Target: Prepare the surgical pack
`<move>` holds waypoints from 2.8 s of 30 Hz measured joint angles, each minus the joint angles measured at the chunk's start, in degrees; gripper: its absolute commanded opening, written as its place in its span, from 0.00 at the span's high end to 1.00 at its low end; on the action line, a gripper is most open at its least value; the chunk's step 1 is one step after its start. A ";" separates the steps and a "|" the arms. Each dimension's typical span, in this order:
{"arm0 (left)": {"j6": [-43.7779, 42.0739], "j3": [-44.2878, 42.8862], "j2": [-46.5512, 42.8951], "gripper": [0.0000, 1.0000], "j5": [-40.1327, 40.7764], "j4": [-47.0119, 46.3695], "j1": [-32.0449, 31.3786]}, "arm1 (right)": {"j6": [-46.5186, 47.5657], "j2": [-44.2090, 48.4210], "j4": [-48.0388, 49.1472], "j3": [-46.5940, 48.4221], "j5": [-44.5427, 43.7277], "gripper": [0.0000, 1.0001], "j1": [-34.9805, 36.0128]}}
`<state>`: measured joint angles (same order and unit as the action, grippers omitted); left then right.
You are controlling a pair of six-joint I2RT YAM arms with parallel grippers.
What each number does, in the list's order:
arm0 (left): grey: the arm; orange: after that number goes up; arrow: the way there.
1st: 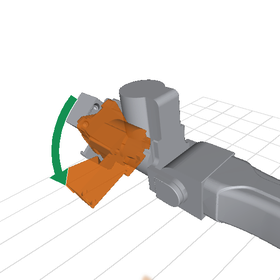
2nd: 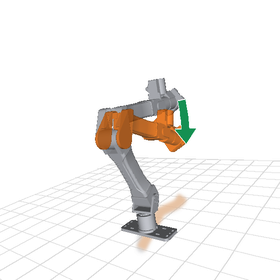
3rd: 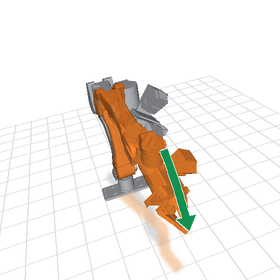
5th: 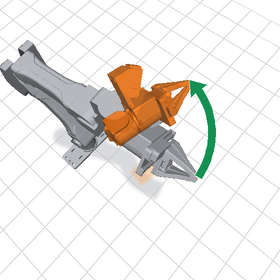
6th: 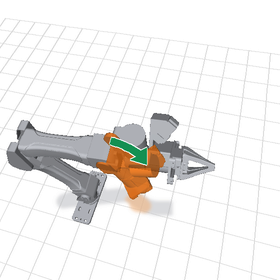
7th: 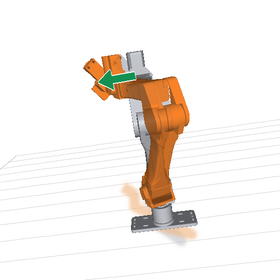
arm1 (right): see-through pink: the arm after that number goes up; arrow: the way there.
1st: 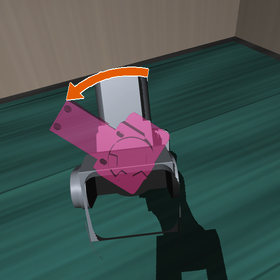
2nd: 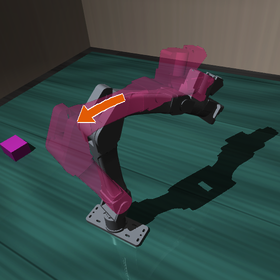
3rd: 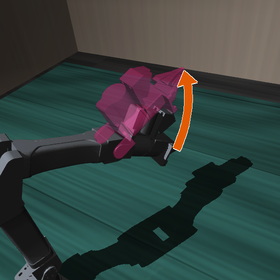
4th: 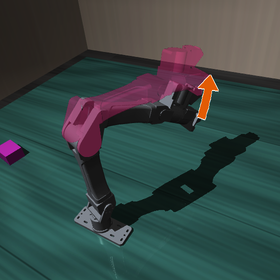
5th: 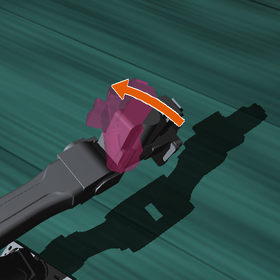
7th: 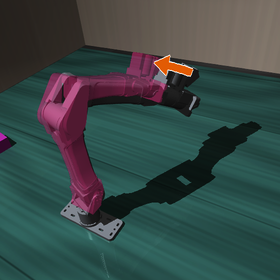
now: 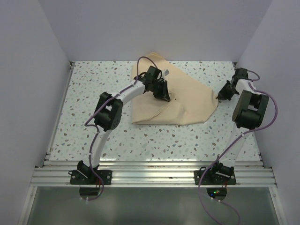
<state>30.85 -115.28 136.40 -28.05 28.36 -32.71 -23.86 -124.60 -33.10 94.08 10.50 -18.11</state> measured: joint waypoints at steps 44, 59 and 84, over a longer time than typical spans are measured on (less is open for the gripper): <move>-0.50 39.50 -33.92 0.80 16.94 0.35 21.94 | -5.92 6.62 -11.21 31.10 6.78 1.00 38.60; 0.07 37.05 -21.94 0.83 13.18 -0.61 18.03 | -6.23 -1.77 -10.99 34.75 4.00 1.00 49.96; 1.11 37.88 -21.92 0.82 13.44 -1.27 16.63 | -16.70 -12.72 -5.53 34.71 -2.51 1.00 56.24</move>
<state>31.97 -77.41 114.48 -14.61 27.09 -16.08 -40.56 -137.32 -38.63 128.79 7.99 38.13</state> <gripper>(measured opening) 0.179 0.018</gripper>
